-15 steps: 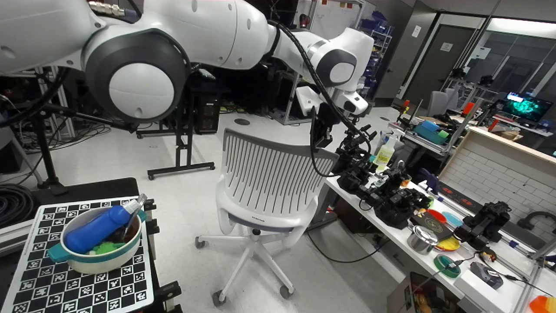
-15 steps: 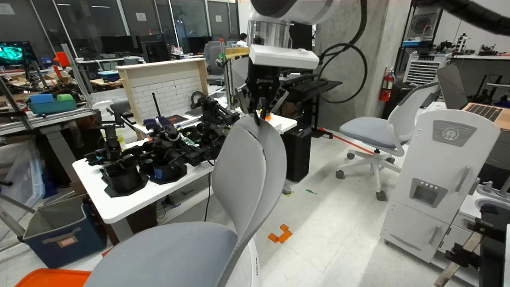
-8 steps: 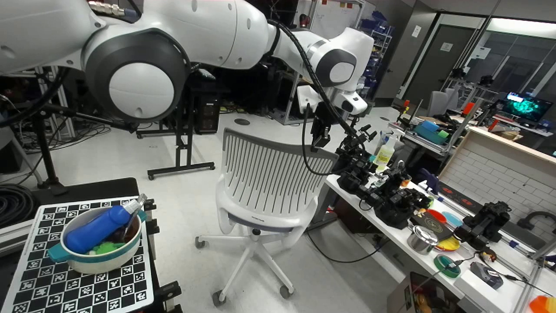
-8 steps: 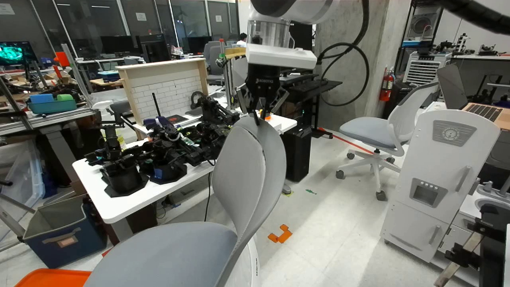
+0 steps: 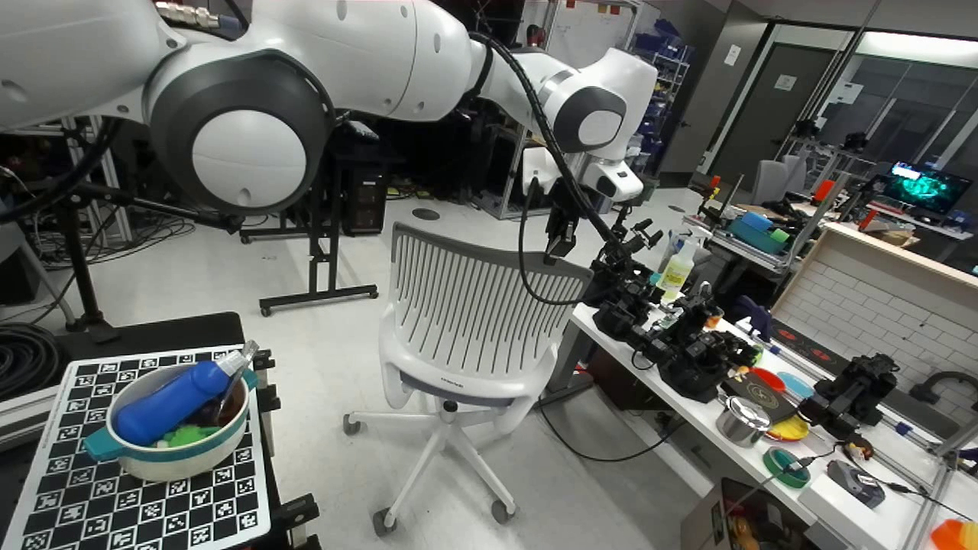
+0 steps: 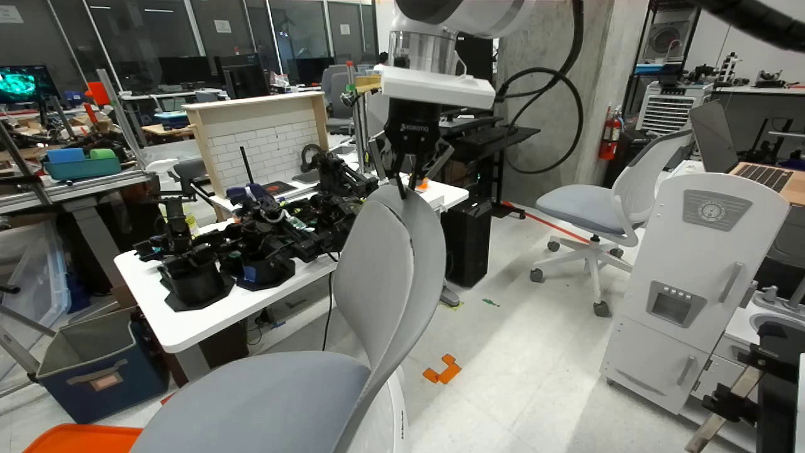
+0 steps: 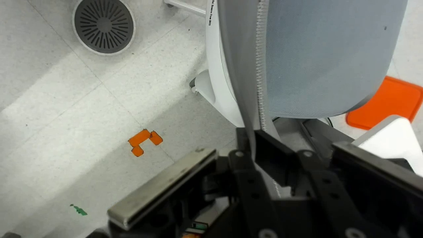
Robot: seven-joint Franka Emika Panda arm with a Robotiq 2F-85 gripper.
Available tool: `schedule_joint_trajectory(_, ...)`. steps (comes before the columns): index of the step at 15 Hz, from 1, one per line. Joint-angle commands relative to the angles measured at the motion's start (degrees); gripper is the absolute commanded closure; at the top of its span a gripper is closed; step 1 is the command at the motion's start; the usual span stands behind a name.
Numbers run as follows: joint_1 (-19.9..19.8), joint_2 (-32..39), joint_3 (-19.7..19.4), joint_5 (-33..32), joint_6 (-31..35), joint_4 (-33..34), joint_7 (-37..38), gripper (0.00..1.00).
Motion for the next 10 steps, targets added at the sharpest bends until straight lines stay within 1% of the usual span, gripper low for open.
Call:
schedule_joint_trajectory(1, 0.31, -0.67, 0.25, 0.37, -2.80, -1.56, 0.83, 0.97)
schedule_joint_trajectory(4, 0.39, -0.75, 0.20, 0.31, -3.74, -1.40, 0.73, 0.97)
schedule_joint_trajectory(5, 0.50, -0.76, 0.01, 0.16, -3.78, -1.29, 1.13, 0.63)
schedule_joint_trajectory(6, 0.59, -0.69, -0.20, -0.06, -3.75, -0.99, 1.28, 0.62)
schedule_joint_trajectory(8, 0.67, 1.09, -0.56, -0.33, -4.59, 1.87, 2.17, 0.49)
schedule_joint_trajectory(10, 0.57, 1.01, -0.44, -0.15, -4.00, 1.56, 2.81, 0.34)
